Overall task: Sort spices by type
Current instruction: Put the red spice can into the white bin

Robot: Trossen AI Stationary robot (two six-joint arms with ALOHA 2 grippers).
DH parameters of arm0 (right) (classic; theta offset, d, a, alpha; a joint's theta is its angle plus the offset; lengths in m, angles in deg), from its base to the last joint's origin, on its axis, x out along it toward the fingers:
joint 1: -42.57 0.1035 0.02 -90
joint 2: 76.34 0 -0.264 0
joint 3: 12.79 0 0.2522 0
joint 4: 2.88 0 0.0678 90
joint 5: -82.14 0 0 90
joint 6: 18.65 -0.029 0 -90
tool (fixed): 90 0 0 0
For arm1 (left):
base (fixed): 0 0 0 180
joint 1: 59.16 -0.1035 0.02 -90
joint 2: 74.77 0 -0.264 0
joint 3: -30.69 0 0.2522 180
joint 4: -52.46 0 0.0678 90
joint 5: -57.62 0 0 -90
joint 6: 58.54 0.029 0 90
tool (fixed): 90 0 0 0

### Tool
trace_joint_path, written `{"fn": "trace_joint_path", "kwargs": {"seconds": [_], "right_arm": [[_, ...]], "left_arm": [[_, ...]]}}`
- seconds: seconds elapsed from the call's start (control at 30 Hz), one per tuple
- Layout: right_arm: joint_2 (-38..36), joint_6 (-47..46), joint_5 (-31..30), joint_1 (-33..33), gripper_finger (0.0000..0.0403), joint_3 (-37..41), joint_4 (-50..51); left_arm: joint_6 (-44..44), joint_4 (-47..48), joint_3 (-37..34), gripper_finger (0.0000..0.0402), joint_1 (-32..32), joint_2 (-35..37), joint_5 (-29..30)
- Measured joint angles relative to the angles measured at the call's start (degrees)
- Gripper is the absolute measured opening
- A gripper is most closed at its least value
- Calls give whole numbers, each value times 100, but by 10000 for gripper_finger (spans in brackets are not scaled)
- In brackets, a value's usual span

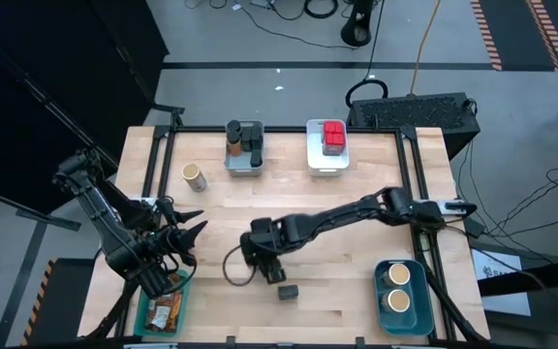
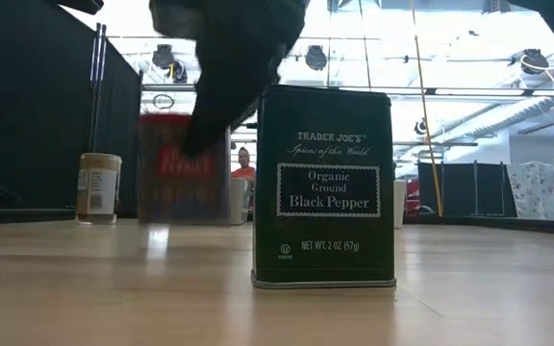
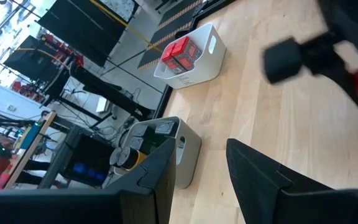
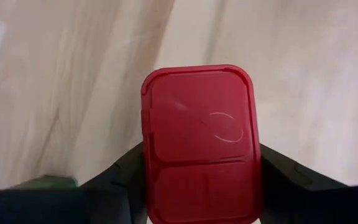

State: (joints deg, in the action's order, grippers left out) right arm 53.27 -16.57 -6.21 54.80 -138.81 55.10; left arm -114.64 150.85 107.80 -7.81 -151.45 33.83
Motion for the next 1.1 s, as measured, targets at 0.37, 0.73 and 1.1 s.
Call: {"fn": "trace_joint_path", "kwargs": {"seconds": [0.37, 0.73, 1.1], "right_arm": [[-1532, 925, -306, -1081, 191, 455, 1320], [-3821, 1525, -324, -2517, 191, 3283, -396], [-4720, 1549, -771, -4094, 191, 4500, -598]], "left_arm": [[0, 5, 2, 144, -1, 0, 0], [-15, -12, 2, 144, 0, 0, -4], [86, -17, 2, 144, -2, -1, 190]]}}
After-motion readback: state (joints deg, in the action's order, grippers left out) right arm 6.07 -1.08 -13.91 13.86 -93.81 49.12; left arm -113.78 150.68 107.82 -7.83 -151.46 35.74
